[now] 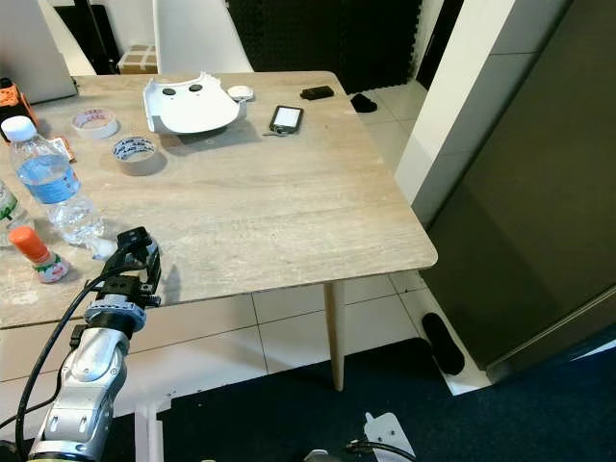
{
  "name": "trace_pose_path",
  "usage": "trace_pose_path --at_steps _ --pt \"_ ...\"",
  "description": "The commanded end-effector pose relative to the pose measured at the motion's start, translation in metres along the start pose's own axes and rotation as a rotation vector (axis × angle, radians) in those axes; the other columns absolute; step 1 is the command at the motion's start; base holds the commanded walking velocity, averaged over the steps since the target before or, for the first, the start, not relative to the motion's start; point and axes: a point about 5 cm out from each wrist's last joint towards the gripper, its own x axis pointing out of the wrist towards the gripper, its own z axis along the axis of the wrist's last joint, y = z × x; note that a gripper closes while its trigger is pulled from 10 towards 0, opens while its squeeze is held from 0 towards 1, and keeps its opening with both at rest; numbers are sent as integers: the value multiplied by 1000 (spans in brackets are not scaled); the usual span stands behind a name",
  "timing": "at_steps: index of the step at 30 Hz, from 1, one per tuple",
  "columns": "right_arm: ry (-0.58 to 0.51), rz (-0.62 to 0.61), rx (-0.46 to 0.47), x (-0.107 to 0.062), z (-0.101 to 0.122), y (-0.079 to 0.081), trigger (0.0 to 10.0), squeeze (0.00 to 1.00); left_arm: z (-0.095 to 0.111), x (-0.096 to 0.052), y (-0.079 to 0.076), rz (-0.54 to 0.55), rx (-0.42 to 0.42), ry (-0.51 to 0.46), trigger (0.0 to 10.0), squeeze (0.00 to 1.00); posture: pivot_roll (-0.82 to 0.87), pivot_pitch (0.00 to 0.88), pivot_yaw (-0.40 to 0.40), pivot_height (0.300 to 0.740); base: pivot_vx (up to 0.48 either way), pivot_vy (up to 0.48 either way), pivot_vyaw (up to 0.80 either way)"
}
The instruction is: Restocking fridge
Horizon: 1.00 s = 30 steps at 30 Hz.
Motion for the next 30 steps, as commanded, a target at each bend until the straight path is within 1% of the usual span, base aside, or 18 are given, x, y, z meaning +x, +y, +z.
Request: trace_pose_path --at_steps 1,2,13,19,30 --pt "21 6 -6 -1 -6 1 10000 8 -7 -1 0 -8 22 40 10000 0 35 96 -60 740 0 0 0" --pt "21 6 -6 -1 -6 1 10000 8 -7 -1 0 -8 22 40 10000 0 35 96 -60 740 0 0 0" --pt "17 7 -3 -1 -5 2 10000 12 -9 -1 0 -2 23 49 10000 0 34 100 -57 740 0 -420 0" --pt "19 7 -3 -1 -5 2 10000 12 -10 -1 1 7 3 56 10000 0 34 101 -57 740 0 0 0" --pt "18 6 0 -1 -5 2 10000 8 -10 0 1 10 2 59 10000 0 32 101 -56 740 0 0 0"
